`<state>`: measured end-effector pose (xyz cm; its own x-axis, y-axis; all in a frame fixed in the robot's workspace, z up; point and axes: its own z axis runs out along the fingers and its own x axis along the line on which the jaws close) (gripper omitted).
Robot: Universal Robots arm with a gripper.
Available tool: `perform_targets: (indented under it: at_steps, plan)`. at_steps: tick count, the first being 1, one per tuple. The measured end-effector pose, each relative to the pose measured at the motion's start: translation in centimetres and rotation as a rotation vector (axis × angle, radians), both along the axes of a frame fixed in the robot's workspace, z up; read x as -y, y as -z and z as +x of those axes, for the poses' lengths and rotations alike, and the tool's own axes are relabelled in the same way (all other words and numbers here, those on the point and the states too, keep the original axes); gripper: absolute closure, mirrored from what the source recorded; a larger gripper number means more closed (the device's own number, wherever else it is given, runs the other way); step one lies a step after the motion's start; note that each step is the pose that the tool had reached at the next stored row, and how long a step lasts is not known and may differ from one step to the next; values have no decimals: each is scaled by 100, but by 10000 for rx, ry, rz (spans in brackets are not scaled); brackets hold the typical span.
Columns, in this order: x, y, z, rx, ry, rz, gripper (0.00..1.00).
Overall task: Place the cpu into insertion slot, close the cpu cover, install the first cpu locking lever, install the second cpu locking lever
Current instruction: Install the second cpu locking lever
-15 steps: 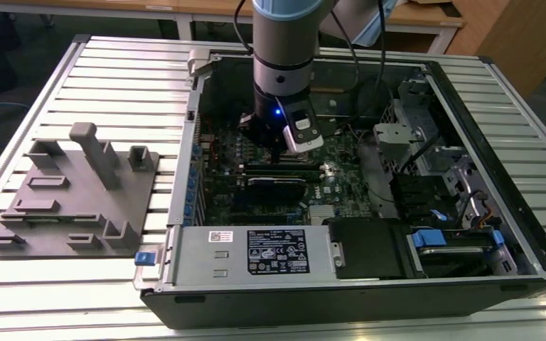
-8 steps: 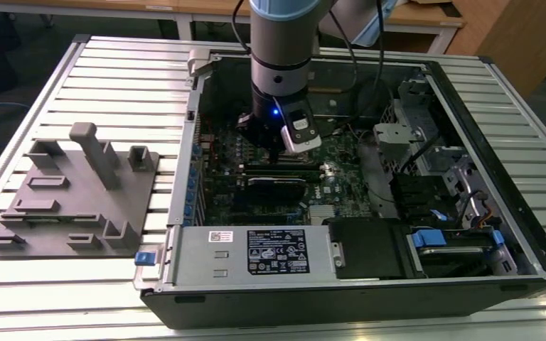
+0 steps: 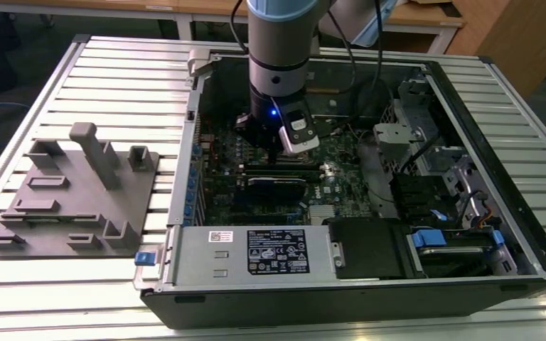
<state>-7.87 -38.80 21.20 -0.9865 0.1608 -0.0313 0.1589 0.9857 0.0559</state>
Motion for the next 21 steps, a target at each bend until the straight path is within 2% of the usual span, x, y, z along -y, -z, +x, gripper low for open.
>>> perform_targets:
  at_steps: [21]
  plan:
    - [0,42,-10,3,1,0,89]
